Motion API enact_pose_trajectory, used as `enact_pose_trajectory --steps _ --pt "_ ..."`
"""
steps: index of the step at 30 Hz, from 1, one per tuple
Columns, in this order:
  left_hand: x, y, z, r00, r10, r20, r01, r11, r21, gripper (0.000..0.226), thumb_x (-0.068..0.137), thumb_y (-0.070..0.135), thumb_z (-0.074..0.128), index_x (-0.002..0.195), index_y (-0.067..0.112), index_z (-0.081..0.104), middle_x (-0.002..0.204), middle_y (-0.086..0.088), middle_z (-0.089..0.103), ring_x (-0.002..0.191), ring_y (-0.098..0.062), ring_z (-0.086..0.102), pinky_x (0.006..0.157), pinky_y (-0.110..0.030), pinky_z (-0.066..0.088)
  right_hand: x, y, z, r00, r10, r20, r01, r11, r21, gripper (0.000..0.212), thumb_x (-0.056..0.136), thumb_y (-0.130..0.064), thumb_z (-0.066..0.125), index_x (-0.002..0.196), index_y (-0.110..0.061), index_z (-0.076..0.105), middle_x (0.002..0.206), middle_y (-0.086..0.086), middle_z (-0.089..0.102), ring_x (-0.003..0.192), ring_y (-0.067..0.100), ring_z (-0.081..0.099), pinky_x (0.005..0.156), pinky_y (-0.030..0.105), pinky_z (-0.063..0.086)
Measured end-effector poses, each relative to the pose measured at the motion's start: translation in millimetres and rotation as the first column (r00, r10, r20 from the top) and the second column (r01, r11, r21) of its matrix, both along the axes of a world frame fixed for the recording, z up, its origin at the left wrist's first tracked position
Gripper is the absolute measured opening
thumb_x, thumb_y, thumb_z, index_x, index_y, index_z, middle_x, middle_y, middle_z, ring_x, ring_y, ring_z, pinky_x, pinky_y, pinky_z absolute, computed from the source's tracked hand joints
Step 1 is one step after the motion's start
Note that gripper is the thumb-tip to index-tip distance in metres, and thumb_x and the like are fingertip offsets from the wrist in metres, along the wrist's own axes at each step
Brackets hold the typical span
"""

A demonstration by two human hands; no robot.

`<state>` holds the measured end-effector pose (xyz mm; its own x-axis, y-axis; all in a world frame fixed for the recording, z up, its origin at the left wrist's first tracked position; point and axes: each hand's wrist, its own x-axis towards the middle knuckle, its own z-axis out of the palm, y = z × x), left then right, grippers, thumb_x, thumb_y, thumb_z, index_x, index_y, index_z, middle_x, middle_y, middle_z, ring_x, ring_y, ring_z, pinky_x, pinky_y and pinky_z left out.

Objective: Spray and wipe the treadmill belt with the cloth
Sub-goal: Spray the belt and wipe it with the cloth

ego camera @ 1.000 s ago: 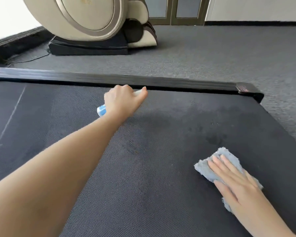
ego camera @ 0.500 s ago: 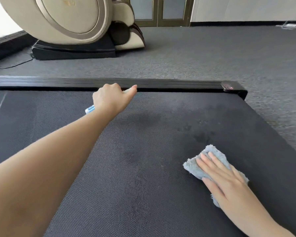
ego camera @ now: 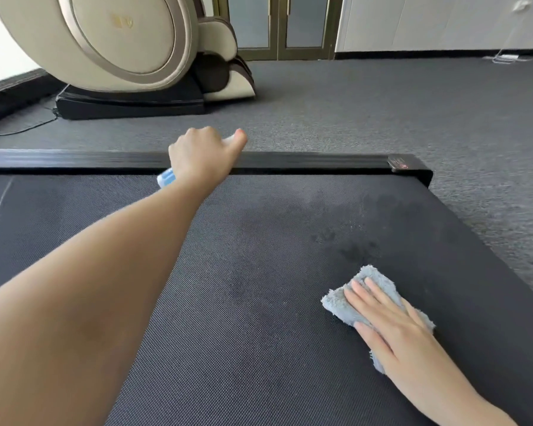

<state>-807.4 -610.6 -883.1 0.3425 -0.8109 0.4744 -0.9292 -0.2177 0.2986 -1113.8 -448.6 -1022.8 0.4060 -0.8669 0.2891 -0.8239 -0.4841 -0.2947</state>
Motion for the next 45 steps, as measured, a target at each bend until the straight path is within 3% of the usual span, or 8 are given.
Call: enact_pose_trajectory --steps 10,14,16,18,22,26,38,45 --pt "51.0 63.0 -40.7 1.0 -0.016 -0.026 0.021 0.981 0.19 0.072 0.089 0.073 0.033 0.057 0.01 0.049 0.067 -0.01 0.052 0.078 -0.035 0.057 0.074 -0.038 0.043 117.3 12.2 18.0 0.903 0.427 -0.043 -0.428 0.903 -0.033 0.048 0.091 -0.035 0.044 0.135 -0.017 0.052 0.143 -0.003 0.048 0.14 0.012 0.033 0.111 0.032 0.021" --pt "65.6 79.6 -45.9 0.999 -0.033 0.007 0.031 0.975 0.221 0.071 0.089 0.074 0.032 0.057 0.012 0.048 0.063 -0.007 0.049 0.077 -0.034 0.056 0.075 -0.038 0.045 215.4 38.3 14.7 0.899 0.395 -0.188 -0.294 0.864 0.408 0.042 0.084 -0.042 0.056 0.097 -0.005 0.072 0.1 0.017 0.069 0.098 0.025 0.065 0.083 0.043 0.048" --pt "72.5 84.5 -45.6 0.998 -0.053 0.015 0.049 0.978 0.2 0.07 0.088 0.074 0.033 0.053 0.014 0.046 0.059 -0.007 0.048 0.075 -0.035 0.056 0.073 -0.037 0.044 226.4 20.8 3.6 0.763 0.611 -0.212 -0.631 0.775 -0.039 0.04 0.095 -0.04 0.041 0.124 -0.02 0.059 0.132 -0.001 0.056 0.126 0.012 0.046 0.103 0.04 0.043" --pt "80.5 85.7 -45.7 0.998 -0.057 0.031 0.05 0.981 0.189 0.07 0.087 0.075 0.033 0.053 0.014 0.046 0.06 -0.008 0.051 0.075 -0.037 0.059 0.071 -0.037 0.043 203.5 -17.5 5.3 0.616 0.738 -0.274 -0.78 0.62 -0.086 0.046 0.092 -0.035 0.039 0.135 -0.023 0.051 0.144 -0.005 0.046 0.139 0.015 0.032 0.111 0.043 0.032" --pt "91.1 81.1 -47.4 0.993 -0.084 0.083 0.068 0.981 0.18 0.075 0.084 0.082 0.031 0.053 0.015 0.046 0.062 -0.009 0.054 0.077 -0.037 0.062 0.071 -0.037 0.043 222.9 -114.6 9.3 0.772 0.542 -0.332 -0.58 0.815 -0.019 0.057 0.086 -0.022 0.06 0.14 -0.014 0.044 0.152 0.002 0.029 0.145 0.028 0.018 0.112 0.053 0.027" --pt "94.4 69.9 -49.7 0.993 -0.091 0.081 0.075 0.98 0.186 0.071 0.086 0.076 0.032 0.054 0.015 0.048 0.059 -0.006 0.049 0.072 -0.035 0.053 0.07 -0.036 0.04 185.9 -215.4 12.9 0.924 0.21 -0.32 -0.193 0.978 0.084 0.052 0.102 -0.027 0.032 0.151 -0.019 0.019 0.161 -0.003 0.007 0.148 0.014 -0.001 0.12 0.042 0.009" --pt "119.0 53.0 -60.6 0.995 -0.092 0.043 0.085 0.985 0.149 0.081 0.08 0.085 0.027 0.051 0.011 0.046 0.057 -0.009 0.051 0.067 -0.035 0.053 0.065 -0.036 0.04 215.2 -273.3 15.0 0.867 -0.426 -0.256 0.475 0.863 0.172 0.052 0.095 -0.026 0.033 0.147 -0.016 0.028 0.155 0.003 0.023 0.144 0.021 0.013 0.115 0.047 0.015" --pt "126.3 57.9 -60.2 0.994 -0.1 0.044 0.094 0.986 0.136 0.081 0.069 0.085 0.016 0.048 0.011 0.04 0.051 -0.009 0.047 0.062 -0.035 0.051 0.061 -0.036 0.039 308.2 -203.6 19.7 0.942 0.268 -0.203 -0.268 0.963 0.025 0.046 0.099 -0.026 0.032 0.143 -0.015 0.033 0.151 0.009 0.033 0.142 0.026 0.022 0.111 0.045 0.027"
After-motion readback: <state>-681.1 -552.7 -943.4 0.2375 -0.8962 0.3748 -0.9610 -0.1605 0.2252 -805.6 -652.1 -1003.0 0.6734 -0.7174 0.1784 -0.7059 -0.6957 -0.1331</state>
